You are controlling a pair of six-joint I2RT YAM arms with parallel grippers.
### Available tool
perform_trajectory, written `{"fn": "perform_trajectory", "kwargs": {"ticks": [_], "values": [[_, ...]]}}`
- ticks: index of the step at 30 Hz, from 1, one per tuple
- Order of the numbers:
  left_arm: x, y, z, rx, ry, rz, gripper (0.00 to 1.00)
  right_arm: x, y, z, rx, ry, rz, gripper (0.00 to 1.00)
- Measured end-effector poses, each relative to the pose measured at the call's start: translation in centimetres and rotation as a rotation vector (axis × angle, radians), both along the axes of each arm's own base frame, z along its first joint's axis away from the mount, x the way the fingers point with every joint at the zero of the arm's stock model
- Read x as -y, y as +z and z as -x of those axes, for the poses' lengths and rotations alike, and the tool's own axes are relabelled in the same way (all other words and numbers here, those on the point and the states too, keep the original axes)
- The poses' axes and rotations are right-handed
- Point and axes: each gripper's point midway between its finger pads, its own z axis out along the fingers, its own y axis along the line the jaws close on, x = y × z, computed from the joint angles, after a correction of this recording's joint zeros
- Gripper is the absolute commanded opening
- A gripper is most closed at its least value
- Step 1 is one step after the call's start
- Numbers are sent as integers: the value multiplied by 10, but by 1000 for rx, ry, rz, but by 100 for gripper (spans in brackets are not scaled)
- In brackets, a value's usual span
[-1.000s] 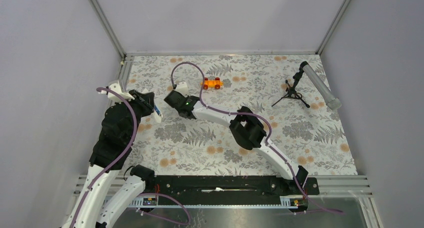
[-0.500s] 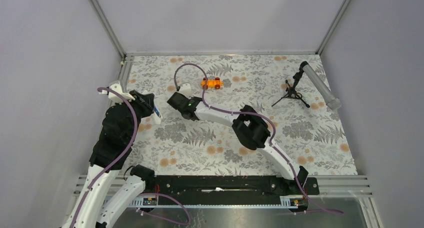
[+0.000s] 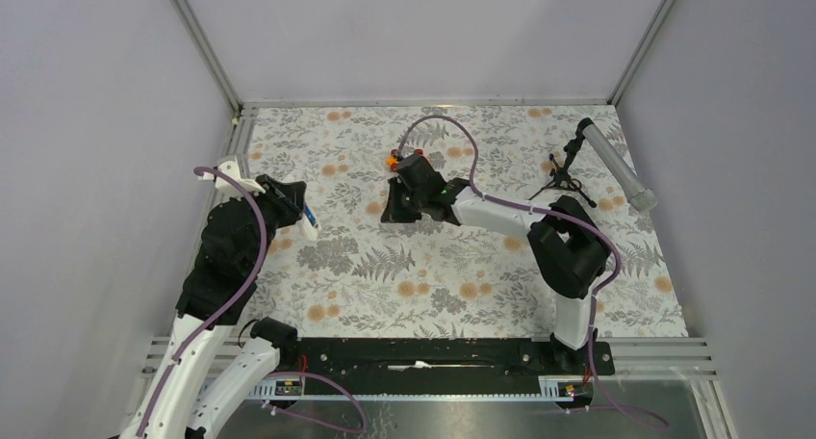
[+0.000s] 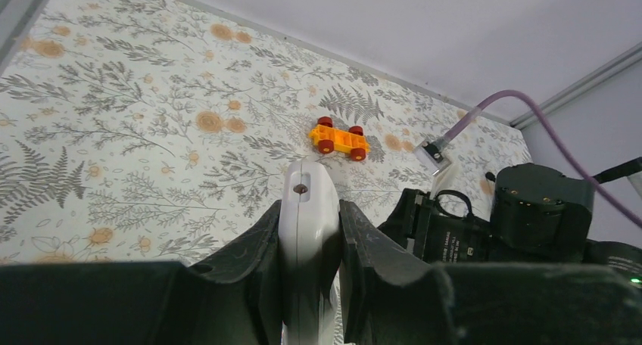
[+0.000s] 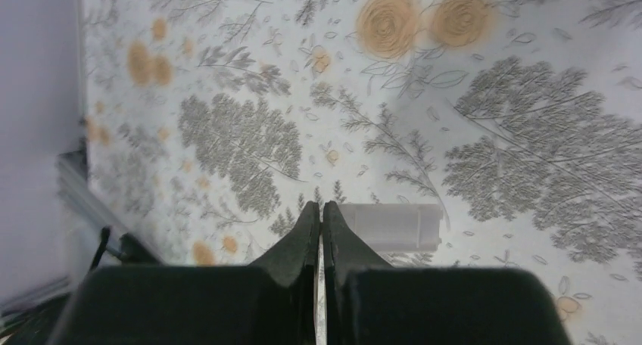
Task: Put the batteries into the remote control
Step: Adjust the battery cover at the center of the board.
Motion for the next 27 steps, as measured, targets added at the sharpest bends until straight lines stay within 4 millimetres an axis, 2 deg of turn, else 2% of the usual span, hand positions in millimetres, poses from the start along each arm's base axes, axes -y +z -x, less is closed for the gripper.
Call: {"fn": "perform_trajectory", "kwargs": {"ticks": [4,8,12,17,27], "values": [[7,0,-2,-2,-30,15,0,-9,-2,21,-92,102,-167,0],[13,-2,-3,-11,-55,24,0,-13,-11,54,-199,214,-299,0],[17,-2,-4,-15,-71,32,0,-18,-3,74,-253,292,-428,0],[20,-2,-5,-19,-84,45,0,-21,14,75,-278,342,-615,0],[25,-4,-6,-28,-102,55,0,-7,-17,61,-400,292,-735,0]]}}
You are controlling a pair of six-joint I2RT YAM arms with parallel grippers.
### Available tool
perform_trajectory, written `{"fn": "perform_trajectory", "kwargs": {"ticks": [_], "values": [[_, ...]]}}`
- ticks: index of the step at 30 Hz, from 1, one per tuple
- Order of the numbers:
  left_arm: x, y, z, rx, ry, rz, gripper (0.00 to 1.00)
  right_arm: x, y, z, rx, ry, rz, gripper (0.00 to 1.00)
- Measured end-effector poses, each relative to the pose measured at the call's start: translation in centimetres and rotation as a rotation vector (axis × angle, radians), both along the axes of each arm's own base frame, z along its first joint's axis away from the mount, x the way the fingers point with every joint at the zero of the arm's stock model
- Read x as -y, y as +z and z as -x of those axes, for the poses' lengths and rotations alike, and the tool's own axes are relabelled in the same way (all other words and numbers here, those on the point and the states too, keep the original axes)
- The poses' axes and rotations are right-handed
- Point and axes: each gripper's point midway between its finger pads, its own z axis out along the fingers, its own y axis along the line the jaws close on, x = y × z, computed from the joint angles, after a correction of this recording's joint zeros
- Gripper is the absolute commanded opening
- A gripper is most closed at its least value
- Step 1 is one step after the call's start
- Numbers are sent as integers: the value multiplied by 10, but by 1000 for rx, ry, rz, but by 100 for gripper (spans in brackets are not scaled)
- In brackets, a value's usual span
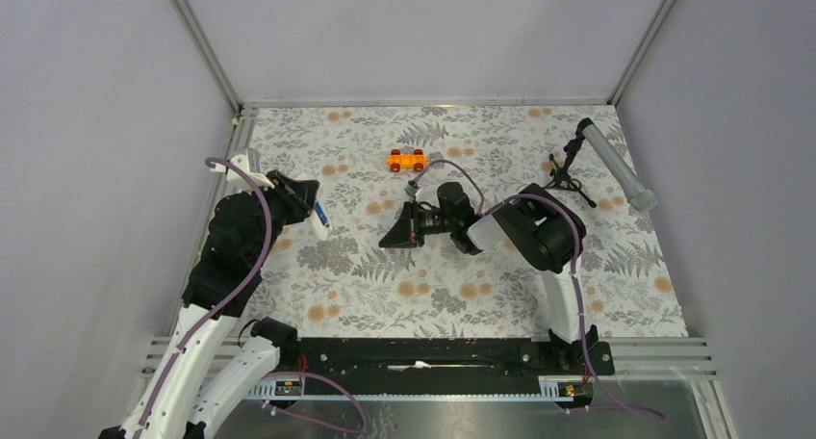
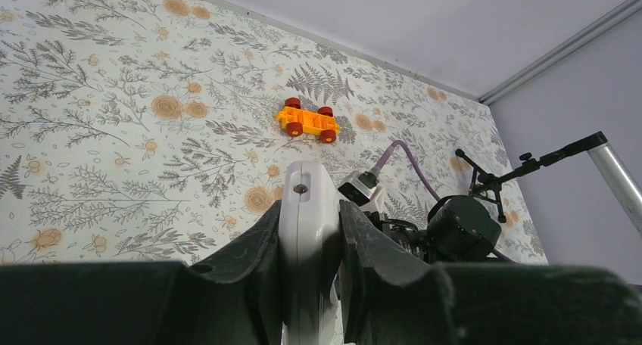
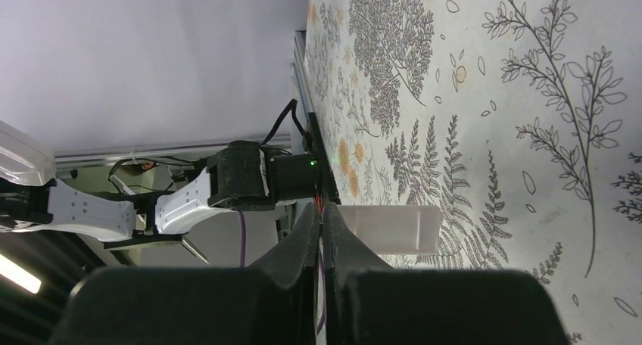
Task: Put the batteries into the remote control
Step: Adjust the battery cover at the center of the board.
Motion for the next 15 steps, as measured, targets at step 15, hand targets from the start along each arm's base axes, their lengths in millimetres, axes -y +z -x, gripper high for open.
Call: {"fn": "perform_trajectory", "kwargs": {"ticks": [15], "values": [[3,-1,-1,-7,-11,14,0,24,-12,-21,-85,-10,-80,4]]}}
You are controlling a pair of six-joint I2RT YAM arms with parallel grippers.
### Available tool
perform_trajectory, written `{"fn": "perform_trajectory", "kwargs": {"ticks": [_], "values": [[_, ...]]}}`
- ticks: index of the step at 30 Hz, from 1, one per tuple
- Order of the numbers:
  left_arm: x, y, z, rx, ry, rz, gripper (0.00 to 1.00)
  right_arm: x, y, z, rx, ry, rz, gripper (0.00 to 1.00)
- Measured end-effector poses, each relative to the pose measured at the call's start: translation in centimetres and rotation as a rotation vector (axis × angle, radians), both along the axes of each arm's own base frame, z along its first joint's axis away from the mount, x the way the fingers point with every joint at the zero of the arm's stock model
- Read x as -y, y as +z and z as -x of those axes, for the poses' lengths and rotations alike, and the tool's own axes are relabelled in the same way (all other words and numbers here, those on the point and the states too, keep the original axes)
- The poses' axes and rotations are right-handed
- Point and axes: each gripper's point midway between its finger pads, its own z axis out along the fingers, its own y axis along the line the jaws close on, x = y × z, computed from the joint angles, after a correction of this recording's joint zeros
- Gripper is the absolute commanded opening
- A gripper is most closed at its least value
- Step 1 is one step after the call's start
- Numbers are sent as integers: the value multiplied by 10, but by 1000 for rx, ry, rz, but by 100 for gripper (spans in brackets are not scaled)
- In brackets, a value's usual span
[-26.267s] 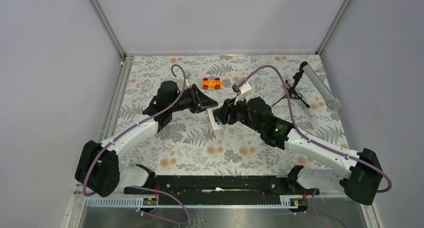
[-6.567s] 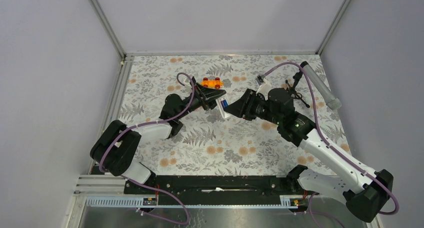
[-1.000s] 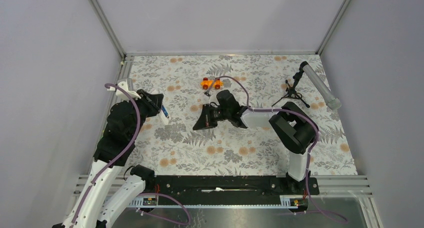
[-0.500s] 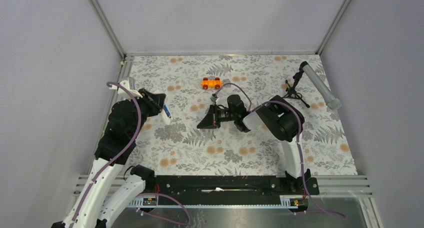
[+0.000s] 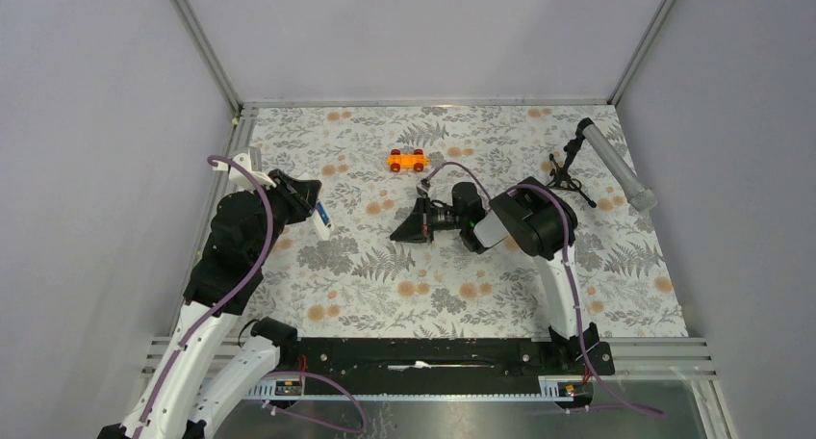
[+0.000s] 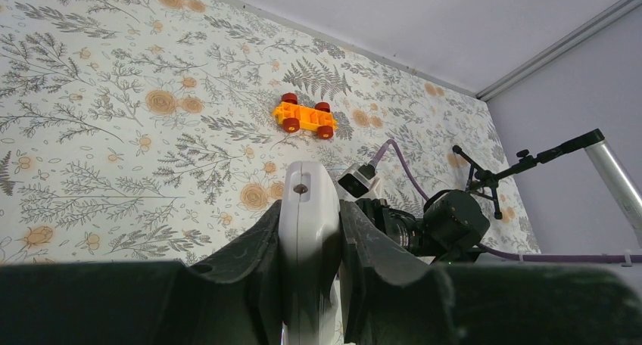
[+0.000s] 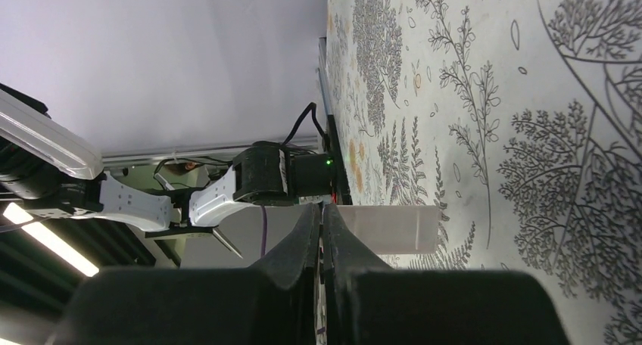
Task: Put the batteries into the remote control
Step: Adjust the battery cover at the center of the board.
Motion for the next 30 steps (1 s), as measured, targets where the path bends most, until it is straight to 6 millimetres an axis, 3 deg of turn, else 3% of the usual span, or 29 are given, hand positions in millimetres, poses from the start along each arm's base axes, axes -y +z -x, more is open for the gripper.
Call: {"fn": "perform_trajectory", "kwargs": {"ticks": [11,21,25,30], "values": [[1,0,0,-1,-4,3,0,18,-1,-15,-22,-41,-12,22],[1,0,0,-1,-6,4,0,53,-15,-36,-47,-138,17,36],[1,0,0,-3,-6,3,0,67,-31,-39,-34,-188,104,53],[2,-1,-1,-6,-6,1,0,77,-29,-50,113,-250,278,57]]}}
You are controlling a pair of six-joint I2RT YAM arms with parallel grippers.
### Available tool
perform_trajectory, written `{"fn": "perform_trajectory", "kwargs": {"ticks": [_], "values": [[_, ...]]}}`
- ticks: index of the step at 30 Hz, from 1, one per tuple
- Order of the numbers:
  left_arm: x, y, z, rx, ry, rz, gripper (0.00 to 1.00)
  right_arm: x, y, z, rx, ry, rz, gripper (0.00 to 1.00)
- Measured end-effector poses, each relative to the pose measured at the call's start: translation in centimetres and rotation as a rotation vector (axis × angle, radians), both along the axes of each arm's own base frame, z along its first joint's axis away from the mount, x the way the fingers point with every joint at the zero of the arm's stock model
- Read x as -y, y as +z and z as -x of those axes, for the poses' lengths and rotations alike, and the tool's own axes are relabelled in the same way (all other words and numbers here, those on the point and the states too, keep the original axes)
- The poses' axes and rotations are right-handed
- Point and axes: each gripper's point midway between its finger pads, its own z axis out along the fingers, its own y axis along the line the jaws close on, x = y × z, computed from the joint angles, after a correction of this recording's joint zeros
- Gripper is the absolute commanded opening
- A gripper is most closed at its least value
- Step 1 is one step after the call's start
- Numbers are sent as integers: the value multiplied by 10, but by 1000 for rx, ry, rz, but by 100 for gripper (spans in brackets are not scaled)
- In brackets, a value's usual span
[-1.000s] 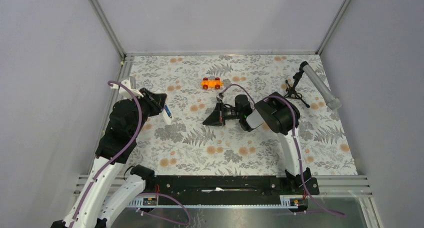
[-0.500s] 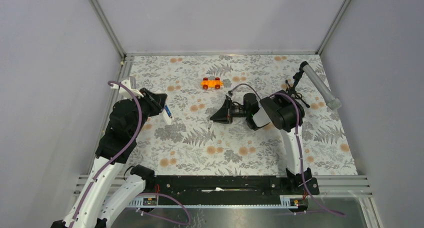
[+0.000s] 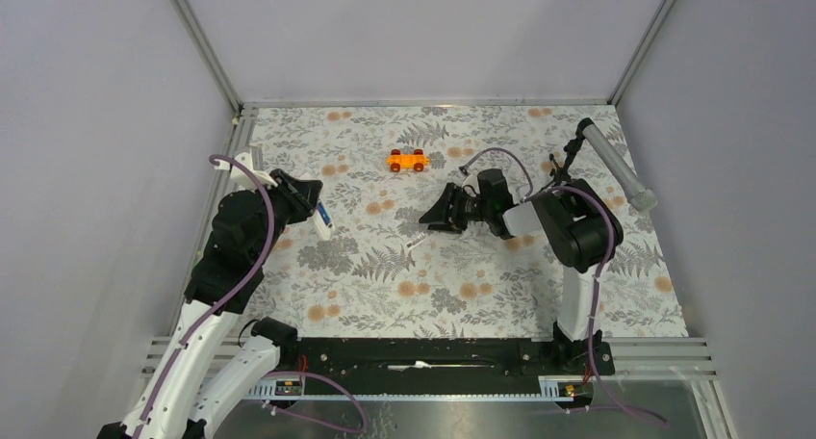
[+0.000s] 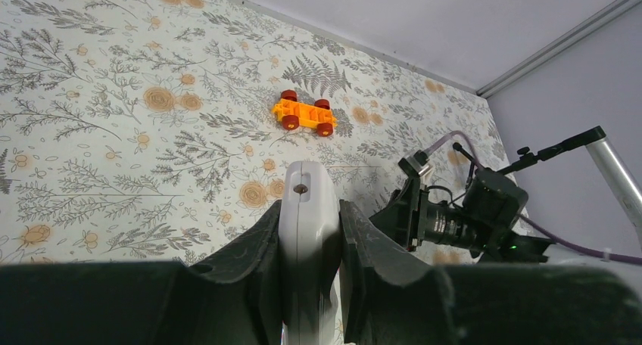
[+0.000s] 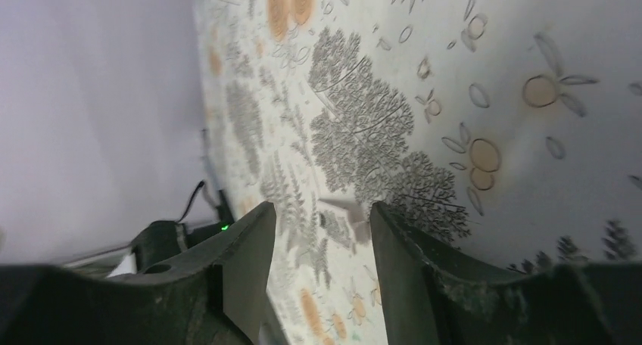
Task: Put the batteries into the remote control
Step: Adjust the battery cover at the center of the board.
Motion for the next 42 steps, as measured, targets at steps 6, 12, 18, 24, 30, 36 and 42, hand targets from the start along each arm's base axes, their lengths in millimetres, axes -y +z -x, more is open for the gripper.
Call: {"fn": "perform_trajectory", "kwargs": {"ticks": [6,12,18,24,30,36,42], "values": [[-2,0,-1,1,12,-6,0,4,-5,-19,175,-54,304,54],[-5,-1,-1,1,23,-13,0,-7,-14,-20,320,7,539,26],[-5,-1,-2,1,24,-15,0,-17,-17,-44,403,60,678,22],[-5,0,-1,4,24,-14,0,-18,-19,-31,466,182,759,22],[-5,1,0,9,23,-11,0,-17,-20,0,480,307,788,22],[-5,1,0,9,22,-9,0,1,-19,30,404,367,827,22],[-4,2,0,9,21,-8,0,13,-20,56,328,421,836,26]]}}
